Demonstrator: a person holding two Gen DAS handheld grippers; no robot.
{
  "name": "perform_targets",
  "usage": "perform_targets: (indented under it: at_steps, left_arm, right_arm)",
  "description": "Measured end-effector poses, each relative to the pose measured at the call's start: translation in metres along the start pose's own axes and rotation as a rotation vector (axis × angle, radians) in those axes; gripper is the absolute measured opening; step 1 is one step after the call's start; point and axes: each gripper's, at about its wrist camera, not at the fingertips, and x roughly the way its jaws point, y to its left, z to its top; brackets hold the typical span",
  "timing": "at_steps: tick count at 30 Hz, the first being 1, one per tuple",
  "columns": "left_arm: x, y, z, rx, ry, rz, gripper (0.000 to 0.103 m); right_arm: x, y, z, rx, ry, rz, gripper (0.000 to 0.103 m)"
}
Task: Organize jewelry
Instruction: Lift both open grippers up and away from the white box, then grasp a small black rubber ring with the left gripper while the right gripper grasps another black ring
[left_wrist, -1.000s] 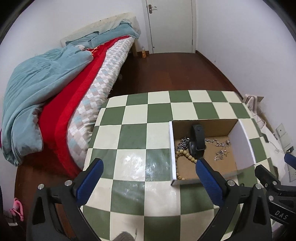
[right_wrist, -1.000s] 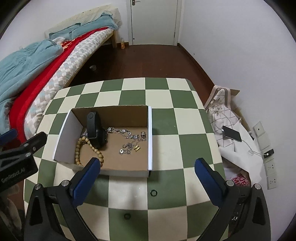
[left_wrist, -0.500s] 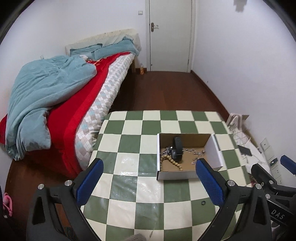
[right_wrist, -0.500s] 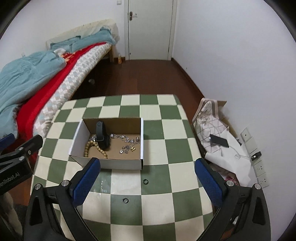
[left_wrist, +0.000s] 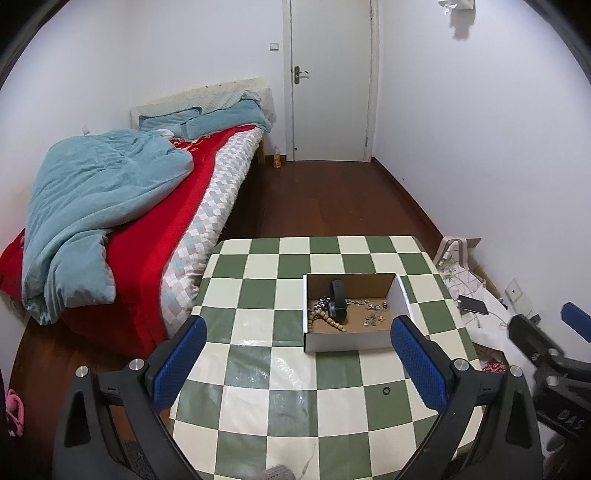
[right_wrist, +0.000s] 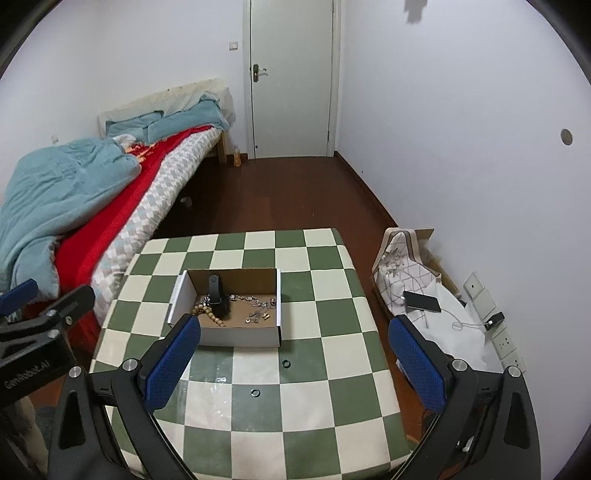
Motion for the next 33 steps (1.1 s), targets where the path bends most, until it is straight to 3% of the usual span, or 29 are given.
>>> perform_targets:
  at_steps: [6, 10, 11, 12, 13, 14, 19, 25, 29, 31, 32, 33]
  left_arm:
    - [0.024, -0.003, -0.025, 0.009, 0.015, 0.064, 0.103]
    - [0.056, -0.008, -0.051, 0.061, 0.050, 0.194, 0.103]
    - [0.067, -0.008, -0.058, 0.072, 0.055, 0.241, 0.103]
    - [0.076, -0.008, -0.064, 0.081, 0.062, 0.273, 0.103]
    - [0.090, -0.008, -0.070, 0.088, 0.083, 0.303, 0.103]
    - [0.099, -0.007, -0.074, 0.091, 0.101, 0.315, 0.103]
    - [0.141, -0.004, -0.090, 0.104, 0.196, 0.347, 0.103]
    - [0.163, -0.010, -0.096, 0.126, 0.237, 0.341, 0.103]
    - [0.168, -0.019, -0.095, 0.128, 0.250, 0.322, 0.103]
    - [0.168, -0.028, -0.095, 0.134, 0.255, 0.298, 0.103]
    - [0.168, -0.032, -0.094, 0.136, 0.256, 0.288, 0.103]
    - [0.168, -0.037, -0.094, 0.138, 0.258, 0.272, 0.103]
  right_arm:
    - [-0.006, -0.015, -0.014, 0.046, -0.003, 0.048, 0.103]
    - [0.035, -0.033, -0.043, 0.080, 0.093, 0.033, 0.103]
    - [0.046, -0.036, -0.050, 0.085, 0.114, 0.042, 0.098]
    - [0.063, -0.038, -0.059, 0.088, 0.146, 0.055, 0.084]
    - [0.080, -0.039, -0.068, 0.084, 0.178, 0.064, 0.076]
    - [0.096, -0.039, -0.076, 0.080, 0.203, 0.072, 0.071]
    - [0.170, -0.025, -0.103, 0.040, 0.251, 0.096, 0.071]
    - [0.232, 0.002, -0.113, -0.052, 0.289, 0.067, 0.070]
    - [0.251, 0.011, -0.117, -0.074, 0.301, 0.056, 0.054]
    - [0.253, 0.012, -0.119, -0.084, 0.288, 0.059, 0.037]
    - [0.254, 0.013, -0.120, -0.096, 0.283, 0.054, 0.016]
    - [0.255, 0.013, -0.122, -0.101, 0.282, 0.050, 0.013]
